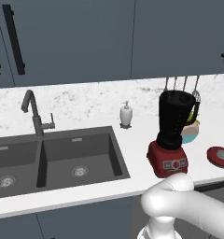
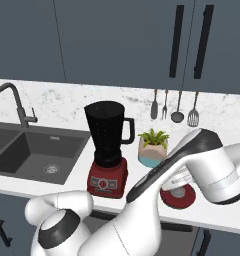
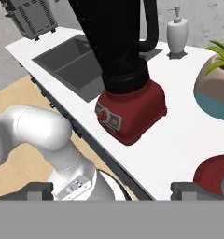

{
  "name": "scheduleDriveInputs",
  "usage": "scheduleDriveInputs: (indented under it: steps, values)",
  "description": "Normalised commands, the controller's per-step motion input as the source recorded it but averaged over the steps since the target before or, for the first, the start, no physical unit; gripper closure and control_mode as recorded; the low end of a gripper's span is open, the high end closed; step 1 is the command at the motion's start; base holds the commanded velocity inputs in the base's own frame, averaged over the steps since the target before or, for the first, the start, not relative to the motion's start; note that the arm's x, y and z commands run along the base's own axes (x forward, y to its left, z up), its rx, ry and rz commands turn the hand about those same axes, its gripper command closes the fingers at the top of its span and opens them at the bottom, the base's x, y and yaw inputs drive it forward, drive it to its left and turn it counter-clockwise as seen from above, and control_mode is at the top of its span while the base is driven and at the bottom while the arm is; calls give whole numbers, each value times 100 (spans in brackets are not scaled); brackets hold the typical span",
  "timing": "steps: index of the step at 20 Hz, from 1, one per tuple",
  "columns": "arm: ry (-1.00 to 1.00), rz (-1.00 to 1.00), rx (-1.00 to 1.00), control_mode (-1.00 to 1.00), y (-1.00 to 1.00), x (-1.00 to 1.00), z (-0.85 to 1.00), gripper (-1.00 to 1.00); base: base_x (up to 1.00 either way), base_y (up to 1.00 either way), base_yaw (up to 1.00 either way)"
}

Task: Close the lid blender by securely placing the lid on top.

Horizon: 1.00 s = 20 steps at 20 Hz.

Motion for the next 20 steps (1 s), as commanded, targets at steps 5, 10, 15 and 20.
scheduleDriveInputs:
  steps: [5, 10, 15, 20]
  values:
    - [2, 2, -3, -100, -5, 28, -35, -100, 0, 0, 0]
    - [0, 3, -4, -100, -4, 27, -41, -100, 0, 0, 0]
    - [0, 6, -5, -100, -2, 24, -44, -100, 0, 0, 0]
    - [-1, 7, -7, -100, -6, 32, -45, -100, 0, 0, 0]
